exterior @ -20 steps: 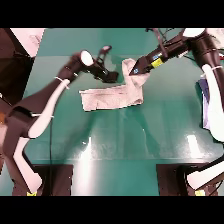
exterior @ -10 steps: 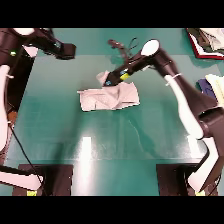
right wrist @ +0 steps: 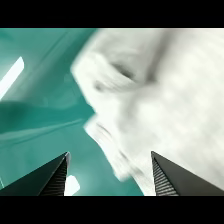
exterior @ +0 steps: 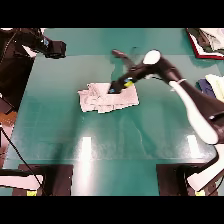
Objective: Fold the shirts.
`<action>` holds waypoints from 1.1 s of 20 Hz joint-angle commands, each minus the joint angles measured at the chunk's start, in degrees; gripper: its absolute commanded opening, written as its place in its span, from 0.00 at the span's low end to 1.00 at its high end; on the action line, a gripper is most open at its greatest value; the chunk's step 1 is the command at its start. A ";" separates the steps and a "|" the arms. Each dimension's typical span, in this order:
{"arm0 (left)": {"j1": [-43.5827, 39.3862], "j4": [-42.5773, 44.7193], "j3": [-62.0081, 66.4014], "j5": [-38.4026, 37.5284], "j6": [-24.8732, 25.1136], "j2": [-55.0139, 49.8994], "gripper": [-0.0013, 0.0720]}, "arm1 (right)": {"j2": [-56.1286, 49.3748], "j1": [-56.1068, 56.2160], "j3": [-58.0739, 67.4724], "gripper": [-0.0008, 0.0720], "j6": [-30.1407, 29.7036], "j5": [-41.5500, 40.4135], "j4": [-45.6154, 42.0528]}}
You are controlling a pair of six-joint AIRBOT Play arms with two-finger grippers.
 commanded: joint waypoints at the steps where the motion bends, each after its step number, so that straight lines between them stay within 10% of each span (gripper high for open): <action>1: 0.07 -1.01 -0.07 -0.44 0.17 0.02 0.05 | 5.55 -13.40 -13.14 0.82 1.95 -1.99 0.15; 2: 0.07 -1.31 -0.07 -0.11 0.17 -0.02 0.05 | 5.55 -17.40 -14.53 0.99 2.08 -1.70 0.33; 15: -0.52 -3.21 -0.07 1.11 0.59 -0.09 0.05 | -17.14 -12.81 4.15 0.94 4.76 7.93 11.08; 18: -0.52 -3.21 -0.07 0.94 0.59 -0.09 0.05 | -18.40 -10.54 5.53 0.50 4.59 6.78 13.38; 20: -0.52 -3.23 -0.07 0.79 0.57 -0.09 0.05 | -18.21 -10.12 5.51 0.03 1.79 7.85 14.03; 22: -0.52 -3.23 -0.07 0.57 0.57 -0.09 0.05 | -16.31 -11.56 5.49 0.03 1.55 9.35 13.27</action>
